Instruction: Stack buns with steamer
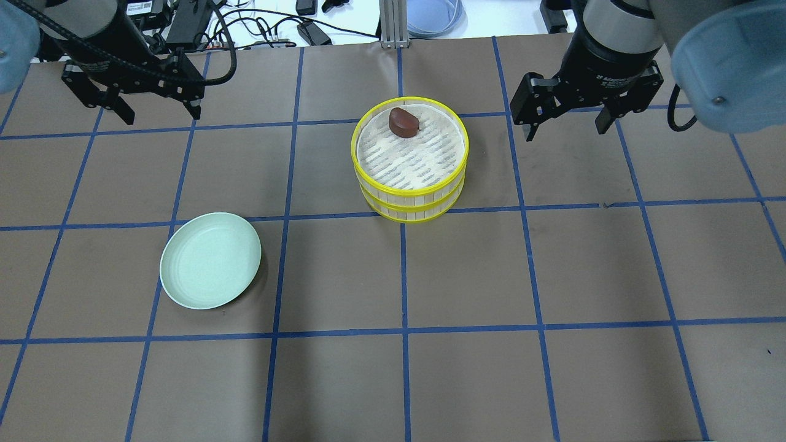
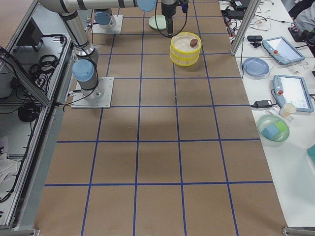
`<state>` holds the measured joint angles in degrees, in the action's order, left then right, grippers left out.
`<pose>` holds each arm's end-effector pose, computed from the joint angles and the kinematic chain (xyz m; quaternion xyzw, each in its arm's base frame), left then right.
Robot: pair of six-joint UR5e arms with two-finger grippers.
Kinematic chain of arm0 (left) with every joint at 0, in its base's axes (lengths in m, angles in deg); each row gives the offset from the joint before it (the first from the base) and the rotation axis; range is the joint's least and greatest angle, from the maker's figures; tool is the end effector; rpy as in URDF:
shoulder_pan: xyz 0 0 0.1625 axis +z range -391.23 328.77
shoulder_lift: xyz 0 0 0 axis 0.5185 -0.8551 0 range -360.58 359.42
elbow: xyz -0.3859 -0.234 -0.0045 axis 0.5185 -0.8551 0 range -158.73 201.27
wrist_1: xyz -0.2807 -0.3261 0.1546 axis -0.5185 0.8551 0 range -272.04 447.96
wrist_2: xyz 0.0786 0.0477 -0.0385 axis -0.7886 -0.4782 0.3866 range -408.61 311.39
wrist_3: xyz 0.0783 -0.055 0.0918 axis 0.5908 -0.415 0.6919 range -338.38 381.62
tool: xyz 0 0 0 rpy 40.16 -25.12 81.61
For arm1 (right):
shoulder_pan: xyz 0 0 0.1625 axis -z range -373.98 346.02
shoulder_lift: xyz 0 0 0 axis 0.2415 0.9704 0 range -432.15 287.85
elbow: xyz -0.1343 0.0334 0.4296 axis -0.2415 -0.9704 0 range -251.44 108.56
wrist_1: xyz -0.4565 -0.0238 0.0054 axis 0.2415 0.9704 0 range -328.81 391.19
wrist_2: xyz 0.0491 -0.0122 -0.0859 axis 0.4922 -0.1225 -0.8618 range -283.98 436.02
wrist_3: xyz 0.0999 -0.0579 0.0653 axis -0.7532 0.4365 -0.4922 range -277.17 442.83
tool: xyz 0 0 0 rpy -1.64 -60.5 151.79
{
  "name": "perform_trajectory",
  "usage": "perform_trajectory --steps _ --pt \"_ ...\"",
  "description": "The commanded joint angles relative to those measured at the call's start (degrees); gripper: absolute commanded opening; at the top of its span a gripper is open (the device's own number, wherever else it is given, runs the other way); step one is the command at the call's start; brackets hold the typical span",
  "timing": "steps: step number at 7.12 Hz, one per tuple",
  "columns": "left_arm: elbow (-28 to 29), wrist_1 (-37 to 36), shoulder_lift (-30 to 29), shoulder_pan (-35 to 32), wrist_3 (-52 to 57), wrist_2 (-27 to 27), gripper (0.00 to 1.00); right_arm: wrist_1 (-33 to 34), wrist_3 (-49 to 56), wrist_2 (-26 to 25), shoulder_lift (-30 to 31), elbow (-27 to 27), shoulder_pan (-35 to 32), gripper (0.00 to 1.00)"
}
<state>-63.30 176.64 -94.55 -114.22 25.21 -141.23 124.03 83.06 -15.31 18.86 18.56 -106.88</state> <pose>-0.0562 -0.5857 0.4963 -0.0304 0.9990 -0.0218 0.0250 0.1574 -0.5304 0.4958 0.0269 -0.9990 0.0339 0.0108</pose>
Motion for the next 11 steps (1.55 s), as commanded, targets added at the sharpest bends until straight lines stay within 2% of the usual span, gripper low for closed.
perform_trajectory --steps 1,3,11 --pt "-0.1 3.3 3.4 0.4 0.5 0.1 1.00 0.0 -0.7 -1.2 0.0 0.0 0.0 1.00" --pt "-1.3 6.0 4.3 -0.4 0.5 1.6 1.00 0.0 -0.7 -1.1 0.0 0.0 0.0 1.00" --pt "-1.5 6.1 4.3 -0.3 0.6 1.4 1.00 0.1 -0.2 -1.4 -0.1 0.0 0.0 1.00"
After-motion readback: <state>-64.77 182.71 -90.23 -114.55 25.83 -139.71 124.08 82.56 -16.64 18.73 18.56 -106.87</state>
